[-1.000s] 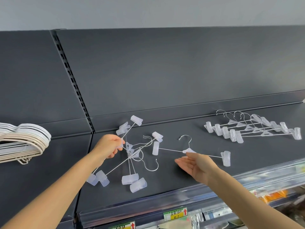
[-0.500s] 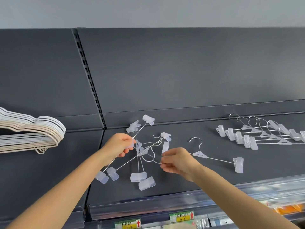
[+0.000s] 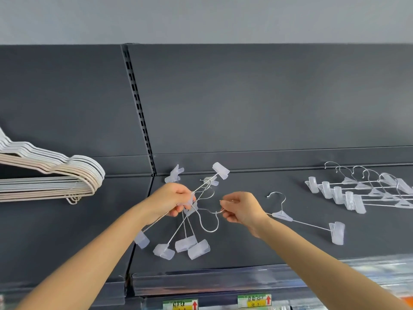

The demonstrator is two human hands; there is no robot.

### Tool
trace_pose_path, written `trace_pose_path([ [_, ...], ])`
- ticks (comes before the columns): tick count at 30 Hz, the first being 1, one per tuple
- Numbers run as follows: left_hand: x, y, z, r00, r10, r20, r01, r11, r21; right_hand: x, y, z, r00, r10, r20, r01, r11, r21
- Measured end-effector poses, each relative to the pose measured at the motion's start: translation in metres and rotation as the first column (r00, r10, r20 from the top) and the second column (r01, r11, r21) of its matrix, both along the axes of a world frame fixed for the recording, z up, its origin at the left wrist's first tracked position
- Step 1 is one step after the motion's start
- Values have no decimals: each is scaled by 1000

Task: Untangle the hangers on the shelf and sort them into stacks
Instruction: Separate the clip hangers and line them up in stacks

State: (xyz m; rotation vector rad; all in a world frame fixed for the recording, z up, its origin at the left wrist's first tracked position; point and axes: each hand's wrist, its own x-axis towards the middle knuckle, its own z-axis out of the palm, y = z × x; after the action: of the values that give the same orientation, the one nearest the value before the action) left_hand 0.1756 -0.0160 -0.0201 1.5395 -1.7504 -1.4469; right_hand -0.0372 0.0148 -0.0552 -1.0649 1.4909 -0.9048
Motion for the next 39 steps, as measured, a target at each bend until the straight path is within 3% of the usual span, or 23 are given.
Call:
trace_pose_path([
  [6,5,0,1,984,82,-156,-71,995,73,-18,-1,7,961,-118,-249,93,990,-108],
  [9,-8,1,5,987,30,-156,-11,993,121,-23,1,17,961,-142,-237,105,981,-164],
  [12,-26,4,2,996,-78,-48,83,989,123,-25,9,24,973,-144,-179,114,979,-168],
  [15,-42,8,-4,990,-142,17,140,985,99,-30,20,24,962,-156,-226,119,979,-167],
  [20,-62,14,-6,985,-170,-25,171,982,74,-41,40,15,944,-199,-263,163,975,-151],
  [24,-80,14,-4,991,-81,-109,87,995,56,-47,51,13,881,-276,-384,205,955,-216],
  [28,-102,14,-3,973,2,-232,16,997,78,-52,61,17,744,-366,-558,161,910,-382],
  [34,-143,21,1,919,172,-355,-146,984,97,-57,76,20,762,-227,-606,10,941,-339],
  [39,-174,28,-5,826,306,-473,-259,952,164,-81,71,24,769,-200,-607,12,954,-299],
])
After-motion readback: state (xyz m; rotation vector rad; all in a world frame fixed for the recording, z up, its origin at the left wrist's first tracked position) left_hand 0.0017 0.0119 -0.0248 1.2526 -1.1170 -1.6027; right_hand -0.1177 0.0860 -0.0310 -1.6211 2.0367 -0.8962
